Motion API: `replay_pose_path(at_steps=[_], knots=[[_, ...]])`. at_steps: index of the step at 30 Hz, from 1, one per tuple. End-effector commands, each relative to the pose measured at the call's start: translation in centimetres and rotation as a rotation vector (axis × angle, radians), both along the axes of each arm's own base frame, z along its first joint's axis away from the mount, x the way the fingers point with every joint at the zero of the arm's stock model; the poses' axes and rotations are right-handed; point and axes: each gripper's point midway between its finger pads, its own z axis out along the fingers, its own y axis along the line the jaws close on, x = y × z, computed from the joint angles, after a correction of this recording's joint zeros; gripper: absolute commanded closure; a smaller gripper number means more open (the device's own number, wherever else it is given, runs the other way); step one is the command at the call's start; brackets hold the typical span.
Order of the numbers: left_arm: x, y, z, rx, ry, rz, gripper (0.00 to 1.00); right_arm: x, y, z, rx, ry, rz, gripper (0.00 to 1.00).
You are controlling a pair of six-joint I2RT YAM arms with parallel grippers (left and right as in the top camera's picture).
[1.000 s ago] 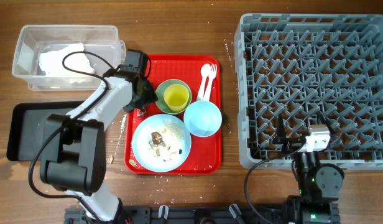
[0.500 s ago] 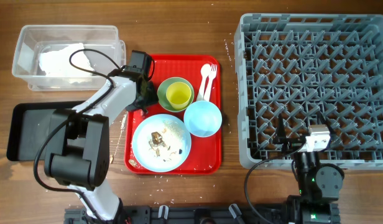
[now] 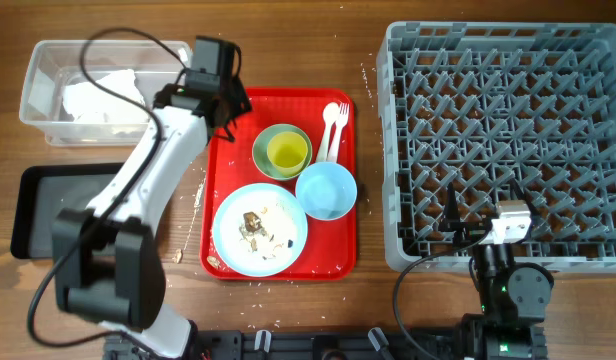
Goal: Sort waste into correct bins and load items into the dishwasher rack
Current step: 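Move the wrapper with the left gripper into the clear bin and release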
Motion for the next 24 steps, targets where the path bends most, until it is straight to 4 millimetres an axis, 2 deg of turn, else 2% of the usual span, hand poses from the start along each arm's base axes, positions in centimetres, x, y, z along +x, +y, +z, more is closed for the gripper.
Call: replay_pose_path(at_steps=[1, 3, 6, 9, 10, 12, 13, 16, 19, 21, 24], knots=[[2.3, 5.9, 4.7, 0.111, -0.185, 0.201, 0.96, 0.0, -0.3, 0.2, -0.010, -0.009, -0.014, 0.00], [3.5, 9.2, 5.5, 0.114, -0.248, 0.291, 0.96, 0.0, -0.3, 0.2, -0.010, -0.009, -0.014, 0.00], [4.1, 14.1, 5.4, 0.069, -0.290, 0.447, 0.96, 0.0, -0.3, 0.2, -0.010, -0.009, -0.014, 0.00], [3.7, 18.2, 4.1, 0.026, -0.276, 0.560, 0.86, 0.0, -0.3, 0.2, -0.010, -0.009, -0.013, 0.00], [3.5, 18.8, 3.7, 0.020, -0.263, 0.569, 0.75, 0.0, -0.3, 0.2, -0.010, -0.009, -0.014, 0.00], [3.2, 19.6, 2.9, 0.002, -0.237, 0.575, 0.33, 0.0, -0.3, 0.2, -0.010, -0.009, -0.014, 0.00], [3.1, 19.9, 2.7, -0.010, -0.230, 0.574, 0.00, 0.0, -0.3, 0.2, -0.010, -0.009, -0.014, 0.00], [3.0, 19.3, 3.3, -0.042, -0.231, 0.549, 0.00, 0.0, -0.3, 0.2, -0.010, -0.009, -0.014, 0.00], [2.9, 16.8, 4.9, -0.145, -0.237, 0.456, 0.00, 0.0, -0.3, 0.2, -0.010, -0.009, -0.014, 0.00], [1.5, 14.6, 6.0, -0.227, -0.200, 0.386, 0.00, 0.0, -0.3, 0.2, -0.010, -0.009, -0.014, 0.00], [-2.4, 12.7, 6.7, -0.283, -0.091, 0.349, 0.00, 0.0, -0.3, 0.2, -0.010, -0.009, -0.014, 0.00]])
